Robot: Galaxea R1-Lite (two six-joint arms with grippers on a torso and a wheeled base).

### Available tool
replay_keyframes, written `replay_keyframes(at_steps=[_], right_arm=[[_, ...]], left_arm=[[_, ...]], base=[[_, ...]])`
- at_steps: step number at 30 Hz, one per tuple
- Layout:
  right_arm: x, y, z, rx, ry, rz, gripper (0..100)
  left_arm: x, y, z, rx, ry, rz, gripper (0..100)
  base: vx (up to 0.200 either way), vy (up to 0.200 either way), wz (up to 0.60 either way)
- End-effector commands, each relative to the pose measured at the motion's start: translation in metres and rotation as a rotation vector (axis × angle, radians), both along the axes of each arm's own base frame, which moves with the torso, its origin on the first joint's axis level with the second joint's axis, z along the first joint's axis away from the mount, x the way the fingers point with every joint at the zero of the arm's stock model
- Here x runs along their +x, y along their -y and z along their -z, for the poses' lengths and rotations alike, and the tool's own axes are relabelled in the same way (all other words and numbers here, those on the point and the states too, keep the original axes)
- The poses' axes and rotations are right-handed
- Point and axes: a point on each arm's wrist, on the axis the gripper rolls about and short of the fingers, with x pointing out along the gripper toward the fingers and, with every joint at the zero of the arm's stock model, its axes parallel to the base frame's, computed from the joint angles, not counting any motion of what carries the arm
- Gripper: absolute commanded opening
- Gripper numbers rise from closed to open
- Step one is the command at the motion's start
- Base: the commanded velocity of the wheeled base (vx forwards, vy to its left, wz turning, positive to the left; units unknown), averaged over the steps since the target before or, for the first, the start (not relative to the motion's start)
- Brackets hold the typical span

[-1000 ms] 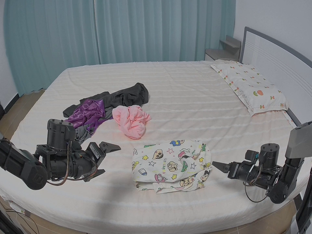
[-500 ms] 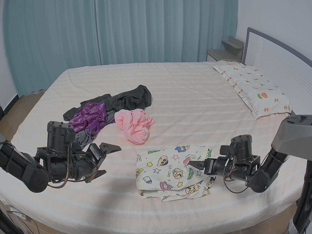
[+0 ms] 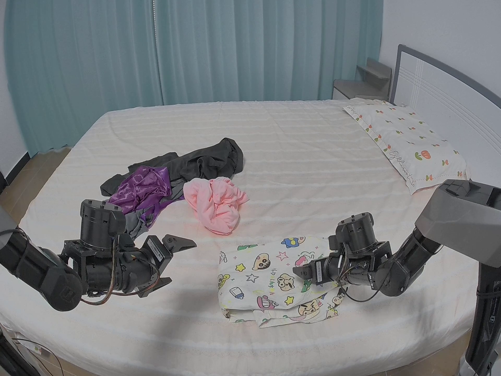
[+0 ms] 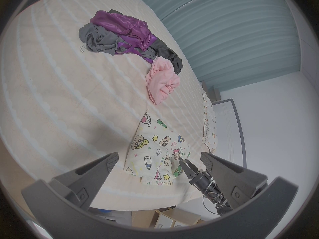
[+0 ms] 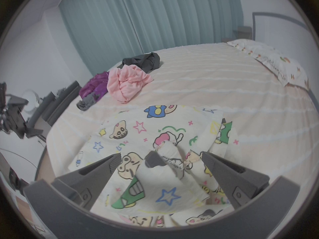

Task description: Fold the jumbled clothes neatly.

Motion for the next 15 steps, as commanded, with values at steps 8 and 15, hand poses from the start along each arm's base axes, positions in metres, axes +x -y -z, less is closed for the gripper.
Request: replay_keyframes(at_steps=[8,15], right_arm=[[0.003,-0.008,0.013,-0.097,-0.006,-0.05,0],[-0.011,0.003,-0.005,-0.072,0.001,-0.01,0]], left_arm=[[0.001,0.0,0.006,0.008,-0.017,0.0,100],[0.001,0.0,0.006,0.009,-0.018,0.001,100]], base=[[0.0,0.0,0.0],[0.0,0.0,0.0]])
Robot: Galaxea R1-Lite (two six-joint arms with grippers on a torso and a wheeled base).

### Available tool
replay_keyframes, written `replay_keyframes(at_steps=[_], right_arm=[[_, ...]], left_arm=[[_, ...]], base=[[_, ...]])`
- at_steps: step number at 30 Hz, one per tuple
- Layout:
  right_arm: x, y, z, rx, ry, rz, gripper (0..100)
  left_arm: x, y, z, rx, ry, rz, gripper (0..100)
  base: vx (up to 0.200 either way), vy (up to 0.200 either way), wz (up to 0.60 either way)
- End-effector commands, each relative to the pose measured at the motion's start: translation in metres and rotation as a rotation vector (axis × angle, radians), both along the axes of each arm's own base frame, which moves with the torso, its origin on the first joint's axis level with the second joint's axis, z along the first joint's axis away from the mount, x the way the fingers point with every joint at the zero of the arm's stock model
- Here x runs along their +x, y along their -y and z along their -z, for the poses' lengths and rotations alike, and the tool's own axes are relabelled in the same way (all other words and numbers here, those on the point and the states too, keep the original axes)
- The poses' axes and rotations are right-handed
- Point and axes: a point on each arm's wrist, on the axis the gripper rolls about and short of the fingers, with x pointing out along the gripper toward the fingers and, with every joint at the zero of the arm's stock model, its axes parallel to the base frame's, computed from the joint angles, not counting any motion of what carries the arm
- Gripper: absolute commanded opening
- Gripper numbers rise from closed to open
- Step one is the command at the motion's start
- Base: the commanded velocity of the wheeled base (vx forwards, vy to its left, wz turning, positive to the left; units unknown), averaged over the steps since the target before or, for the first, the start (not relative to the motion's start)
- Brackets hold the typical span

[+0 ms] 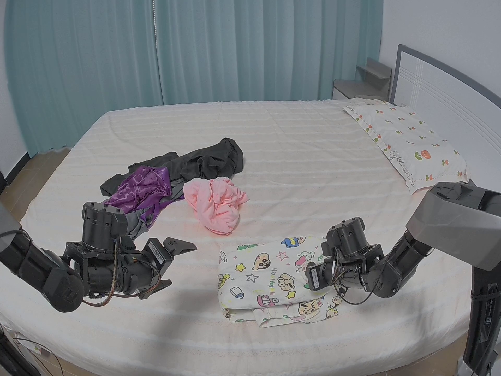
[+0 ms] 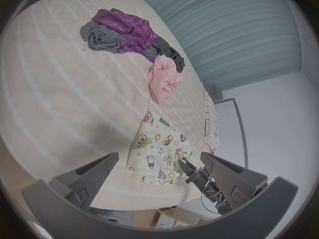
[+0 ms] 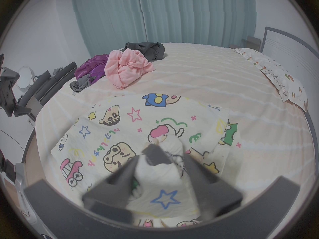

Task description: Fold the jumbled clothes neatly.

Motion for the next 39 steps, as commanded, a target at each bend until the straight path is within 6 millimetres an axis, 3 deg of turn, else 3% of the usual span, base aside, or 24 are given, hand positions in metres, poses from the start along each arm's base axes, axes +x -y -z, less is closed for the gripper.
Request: replay_keyframes(at_steps=[1,7,13,23,24,33,39], right_arm=[[-0.01,0.007,-0.015,0.026,0.007,0.023,0],[-0.038,0.022,-0.029,0.08,-0.036,0.09,0],[-0.064,0.032,-0.028,0.139,-0.083,0.177,0],[-0.07,0.031,-0.013,0.204,-0.088,0.255,0],[-0.073,0.033,-0.012,0.197,-0.098,0.257,100],[-0.089,0.044,-0.014,0.195,-0.114,0.32,100],[-0.082,0.043,-0.021,0.249,-0.08,0.343,100]], left_arm=[[0.0,0.0,0.002,0.002,-0.007,0.0,100],[0.0,0.0,0.001,0.002,-0.006,-0.001,100],[0.0,0.0,0.001,0.001,-0.006,0.002,100],[-0.001,0.001,0.002,0.003,-0.01,0.005,100],[-0.001,0.001,0.002,0.003,-0.01,0.005,100],[-0.001,0.001,0.002,0.003,-0.01,0.005,100],[-0.002,0.0,0.004,0.006,-0.017,0.005,100]], base=[[0.0,0.0,0.0],[0.0,0.0,0.0],[0.0,0.0,0.0],[0.0,0.0,0.0],[0.0,0.0,0.0],[0.0,0.0,0.0],[0.0,0.0,0.0]])
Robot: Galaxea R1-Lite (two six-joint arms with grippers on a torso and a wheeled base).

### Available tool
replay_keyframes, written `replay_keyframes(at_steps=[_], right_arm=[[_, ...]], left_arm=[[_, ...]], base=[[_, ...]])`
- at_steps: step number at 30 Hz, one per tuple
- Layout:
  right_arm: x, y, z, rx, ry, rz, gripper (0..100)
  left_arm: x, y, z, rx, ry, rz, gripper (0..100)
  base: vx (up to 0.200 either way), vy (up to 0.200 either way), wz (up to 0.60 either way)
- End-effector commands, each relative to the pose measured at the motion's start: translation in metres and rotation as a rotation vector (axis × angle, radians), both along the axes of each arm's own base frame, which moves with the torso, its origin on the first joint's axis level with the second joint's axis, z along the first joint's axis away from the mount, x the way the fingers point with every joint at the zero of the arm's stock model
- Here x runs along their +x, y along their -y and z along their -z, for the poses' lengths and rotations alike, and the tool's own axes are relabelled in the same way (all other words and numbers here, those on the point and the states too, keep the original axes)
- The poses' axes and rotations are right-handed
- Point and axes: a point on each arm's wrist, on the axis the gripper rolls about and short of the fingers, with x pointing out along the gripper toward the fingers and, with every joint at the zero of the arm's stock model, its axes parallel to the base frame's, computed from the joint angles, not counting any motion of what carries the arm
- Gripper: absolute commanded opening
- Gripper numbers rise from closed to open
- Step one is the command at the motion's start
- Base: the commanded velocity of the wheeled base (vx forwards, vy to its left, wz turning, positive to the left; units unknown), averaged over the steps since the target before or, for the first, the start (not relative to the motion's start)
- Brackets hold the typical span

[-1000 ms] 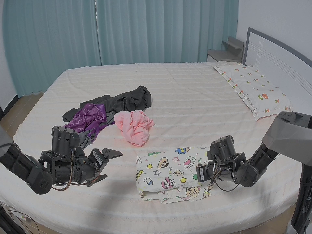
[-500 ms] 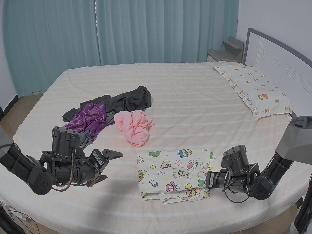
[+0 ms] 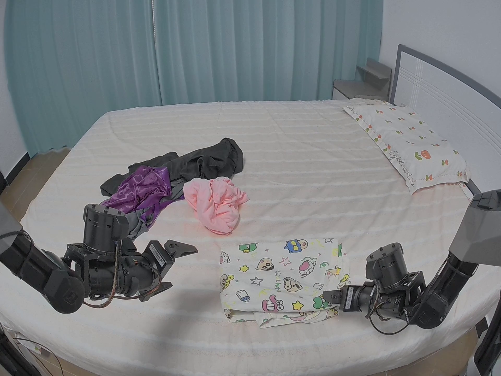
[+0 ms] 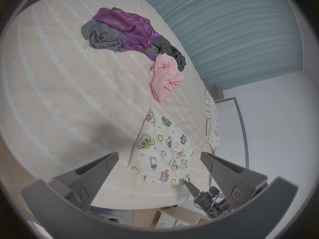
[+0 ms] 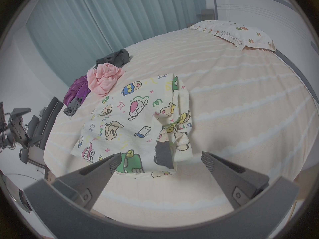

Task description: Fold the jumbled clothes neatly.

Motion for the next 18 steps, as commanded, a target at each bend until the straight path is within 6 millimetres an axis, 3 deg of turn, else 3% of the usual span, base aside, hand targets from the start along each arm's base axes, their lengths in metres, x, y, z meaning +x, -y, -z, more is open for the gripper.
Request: replay_keyframes(at_steps=[1,10,18], right_arm=[[0.005,0.0,-0.003,0.027,0.025,0.006,100],[0.024,-0.011,0.02,0.043,-0.019,-0.012,100],[0.02,0.008,0.032,-0.013,-0.112,0.047,100]], left_arm=[[-0.001,0.0,0.002,0.002,-0.007,0.0,100],[0.0,0.0,0.004,0.005,-0.014,0.0,100],[0.0,0.0,0.006,0.005,-0.018,0.001,100]], base=[[0.0,0.0,0.0],[0.0,0.0,0.0],[0.0,0.0,0.0]])
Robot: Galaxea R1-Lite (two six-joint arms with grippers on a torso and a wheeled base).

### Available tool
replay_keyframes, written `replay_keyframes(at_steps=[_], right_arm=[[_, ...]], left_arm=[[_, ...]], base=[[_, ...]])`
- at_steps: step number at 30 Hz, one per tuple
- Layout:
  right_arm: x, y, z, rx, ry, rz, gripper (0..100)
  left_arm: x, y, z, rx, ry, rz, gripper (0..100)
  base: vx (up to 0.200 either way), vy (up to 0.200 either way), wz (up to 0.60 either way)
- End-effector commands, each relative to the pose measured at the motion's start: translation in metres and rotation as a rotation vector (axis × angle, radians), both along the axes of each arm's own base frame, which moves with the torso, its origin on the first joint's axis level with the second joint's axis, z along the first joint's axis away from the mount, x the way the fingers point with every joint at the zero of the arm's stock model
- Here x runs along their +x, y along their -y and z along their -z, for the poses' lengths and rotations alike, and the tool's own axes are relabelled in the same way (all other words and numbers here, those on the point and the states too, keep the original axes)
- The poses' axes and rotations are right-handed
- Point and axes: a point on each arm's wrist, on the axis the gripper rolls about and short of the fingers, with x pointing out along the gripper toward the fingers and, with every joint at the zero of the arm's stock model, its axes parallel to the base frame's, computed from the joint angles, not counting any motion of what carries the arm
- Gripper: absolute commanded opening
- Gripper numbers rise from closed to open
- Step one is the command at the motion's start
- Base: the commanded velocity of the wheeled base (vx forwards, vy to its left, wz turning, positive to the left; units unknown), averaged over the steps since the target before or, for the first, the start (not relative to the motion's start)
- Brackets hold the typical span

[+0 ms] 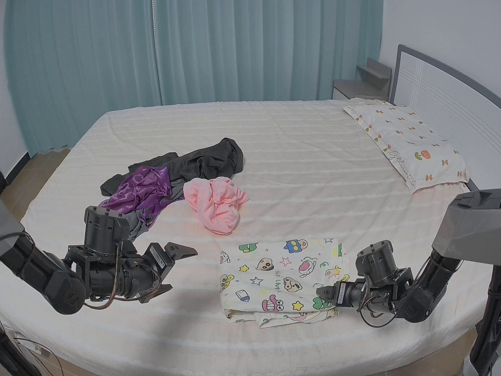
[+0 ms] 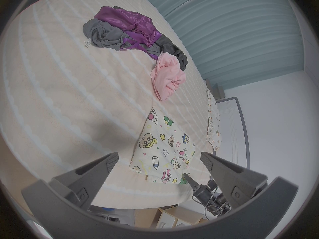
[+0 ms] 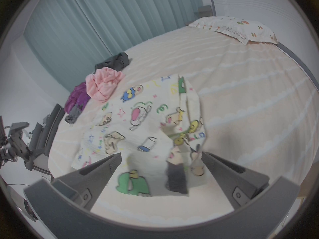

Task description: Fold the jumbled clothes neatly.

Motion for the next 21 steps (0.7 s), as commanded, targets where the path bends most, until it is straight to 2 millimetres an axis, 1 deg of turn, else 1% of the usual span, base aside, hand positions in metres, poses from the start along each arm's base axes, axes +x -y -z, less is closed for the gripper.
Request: replay_keyframes(at_steps=[1,2,4,10,13,15,20,21], right_arm=[[-0.001,0.01,0.009,-0.025,-0.045,0.028,100],[-0.003,0.016,0.013,-0.035,-0.059,0.045,100],[-0.007,0.022,0.015,-0.052,-0.072,0.064,100],[-0.024,0.031,0.021,-0.097,-0.125,0.074,100],[-0.027,0.033,0.021,-0.104,-0.132,0.079,100],[-0.026,0.035,0.016,-0.098,-0.104,0.094,100],[-0.024,0.034,-0.017,-0.022,0.05,0.097,100],[-0.024,0.034,-0.017,-0.022,0.05,0.097,100]], left_arm=[[0.0,0.0,0.003,0.002,-0.008,0.001,100],[0.0,0.0,0.004,0.002,-0.004,-0.001,100],[0.0,0.0,0.005,0.001,-0.002,-0.001,100],[0.0,0.0,0.009,-0.002,0.006,-0.001,100],[-0.001,0.0,0.009,-0.002,0.009,-0.002,100],[-0.001,0.0,0.01,-0.001,0.007,-0.002,100],[-0.002,-0.001,0.01,-0.001,0.007,-0.002,100],[-0.002,-0.001,0.01,-0.001,0.007,-0.002,100]], base=[[0.0,0.0,0.0],[0.0,0.0,0.0],[0.0,0.0,0.0],[0.0,0.0,0.0],[0.0,0.0,0.0],[0.0,0.0,0.0],[0.0,0.0,0.0],[0.0,0.0,0.0]])
